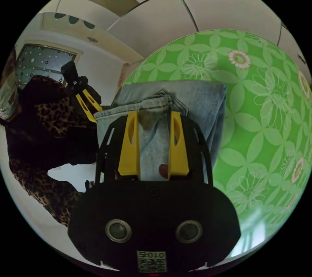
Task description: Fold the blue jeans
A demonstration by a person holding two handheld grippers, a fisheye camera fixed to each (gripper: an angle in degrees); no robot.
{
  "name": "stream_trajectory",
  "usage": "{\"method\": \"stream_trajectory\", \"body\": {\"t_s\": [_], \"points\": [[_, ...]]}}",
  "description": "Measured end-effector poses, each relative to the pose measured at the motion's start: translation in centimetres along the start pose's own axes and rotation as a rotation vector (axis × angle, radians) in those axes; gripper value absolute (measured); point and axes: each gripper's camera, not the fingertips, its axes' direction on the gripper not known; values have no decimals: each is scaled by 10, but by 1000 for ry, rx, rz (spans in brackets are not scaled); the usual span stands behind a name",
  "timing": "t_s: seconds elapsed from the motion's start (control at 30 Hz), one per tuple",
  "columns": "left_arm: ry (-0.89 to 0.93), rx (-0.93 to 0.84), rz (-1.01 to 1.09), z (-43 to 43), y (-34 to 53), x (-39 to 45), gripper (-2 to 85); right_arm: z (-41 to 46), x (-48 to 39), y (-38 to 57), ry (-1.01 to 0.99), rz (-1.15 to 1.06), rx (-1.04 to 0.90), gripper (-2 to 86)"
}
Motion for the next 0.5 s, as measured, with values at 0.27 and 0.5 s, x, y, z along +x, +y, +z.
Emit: {"method": "stream_trajectory", "body": {"t_s": [0.27,0.5], "points": [[60,-40,-11,9,8,-13,92,18,3,11,-154,-61,-9,60],[-21,84,137,-36,-20,16,88,-56,-31,72,-145,-163,389,43]]}}
